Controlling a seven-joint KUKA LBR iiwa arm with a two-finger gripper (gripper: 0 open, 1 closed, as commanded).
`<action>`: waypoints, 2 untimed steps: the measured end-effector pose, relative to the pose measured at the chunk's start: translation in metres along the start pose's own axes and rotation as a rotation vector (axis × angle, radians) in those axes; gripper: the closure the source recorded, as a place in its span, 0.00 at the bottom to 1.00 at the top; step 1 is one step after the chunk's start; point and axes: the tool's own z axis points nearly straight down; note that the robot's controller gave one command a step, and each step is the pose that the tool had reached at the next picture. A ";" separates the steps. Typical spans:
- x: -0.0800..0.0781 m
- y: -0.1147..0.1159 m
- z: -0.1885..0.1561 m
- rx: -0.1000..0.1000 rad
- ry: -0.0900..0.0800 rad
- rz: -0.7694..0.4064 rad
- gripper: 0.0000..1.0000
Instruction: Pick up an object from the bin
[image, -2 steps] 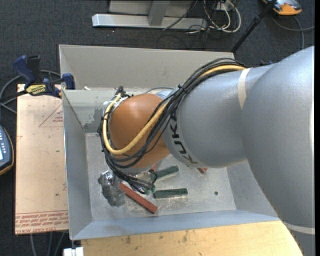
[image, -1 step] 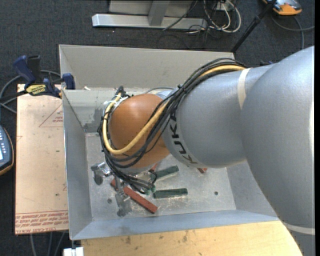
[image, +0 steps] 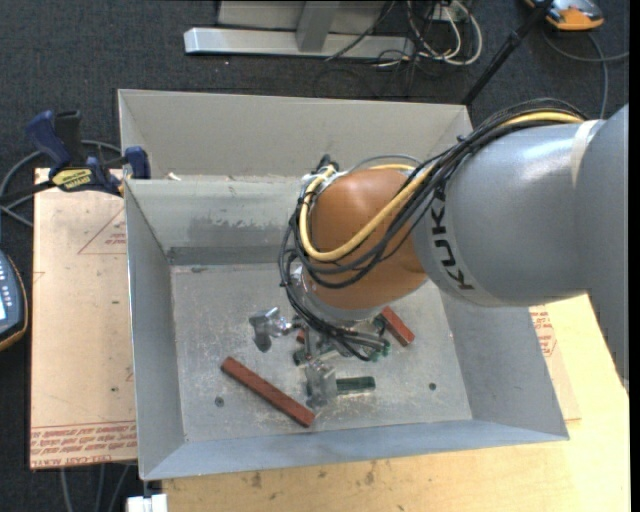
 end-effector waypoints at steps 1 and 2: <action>0.034 -0.080 0.025 -0.002 0.000 -0.408 0.00; 0.017 -0.105 0.017 -0.002 -0.006 -1.062 0.00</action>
Offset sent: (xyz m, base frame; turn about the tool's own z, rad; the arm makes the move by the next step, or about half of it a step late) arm 0.0165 -0.0828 -0.0240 -0.4159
